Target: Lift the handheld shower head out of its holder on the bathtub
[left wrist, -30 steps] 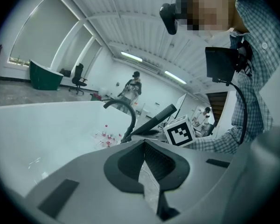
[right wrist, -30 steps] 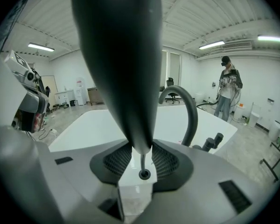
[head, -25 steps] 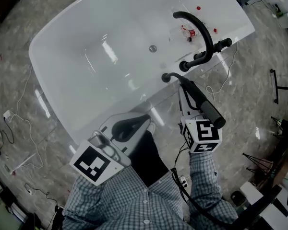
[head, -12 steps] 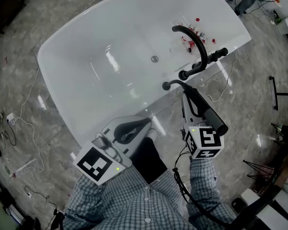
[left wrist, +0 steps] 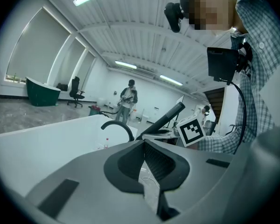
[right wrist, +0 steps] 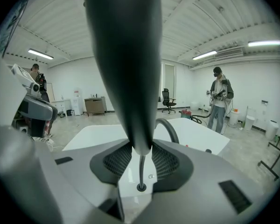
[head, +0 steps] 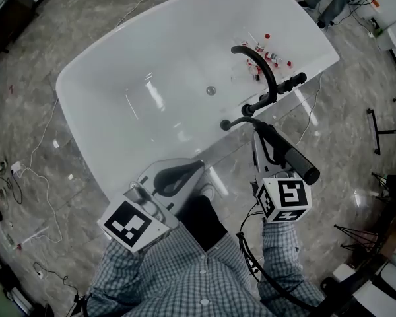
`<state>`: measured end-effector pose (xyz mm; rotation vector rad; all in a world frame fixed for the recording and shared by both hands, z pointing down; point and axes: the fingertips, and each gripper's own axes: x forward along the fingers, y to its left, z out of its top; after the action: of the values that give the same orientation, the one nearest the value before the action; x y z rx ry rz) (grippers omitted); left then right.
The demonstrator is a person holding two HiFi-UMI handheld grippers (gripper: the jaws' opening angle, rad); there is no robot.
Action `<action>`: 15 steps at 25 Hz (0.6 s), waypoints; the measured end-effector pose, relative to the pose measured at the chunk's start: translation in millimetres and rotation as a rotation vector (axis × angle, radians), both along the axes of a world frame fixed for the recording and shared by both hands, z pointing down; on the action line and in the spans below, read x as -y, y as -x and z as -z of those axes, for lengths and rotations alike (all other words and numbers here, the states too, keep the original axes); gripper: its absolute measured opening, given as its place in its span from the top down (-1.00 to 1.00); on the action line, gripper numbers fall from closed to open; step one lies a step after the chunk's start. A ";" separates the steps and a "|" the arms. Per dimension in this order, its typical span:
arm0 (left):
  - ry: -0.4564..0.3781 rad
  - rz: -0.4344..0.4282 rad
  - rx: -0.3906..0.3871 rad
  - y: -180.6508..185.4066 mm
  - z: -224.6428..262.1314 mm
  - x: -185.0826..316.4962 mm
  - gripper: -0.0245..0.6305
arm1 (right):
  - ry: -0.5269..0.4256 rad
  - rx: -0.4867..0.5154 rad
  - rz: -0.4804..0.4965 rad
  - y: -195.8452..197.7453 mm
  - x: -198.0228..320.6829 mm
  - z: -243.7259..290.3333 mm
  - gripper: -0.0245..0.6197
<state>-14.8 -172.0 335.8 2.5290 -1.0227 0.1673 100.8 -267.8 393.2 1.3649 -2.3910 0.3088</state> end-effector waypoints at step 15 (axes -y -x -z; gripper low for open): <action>-0.060 0.021 -0.025 7.2 42.8 -1.6 0.93 | -0.077 0.046 0.002 -2.7 -1.4 70.3 0.51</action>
<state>-22.1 -170.4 292.9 2.5662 -1.0586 0.1009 103.5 -266.4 322.9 1.4032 -2.4652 0.2526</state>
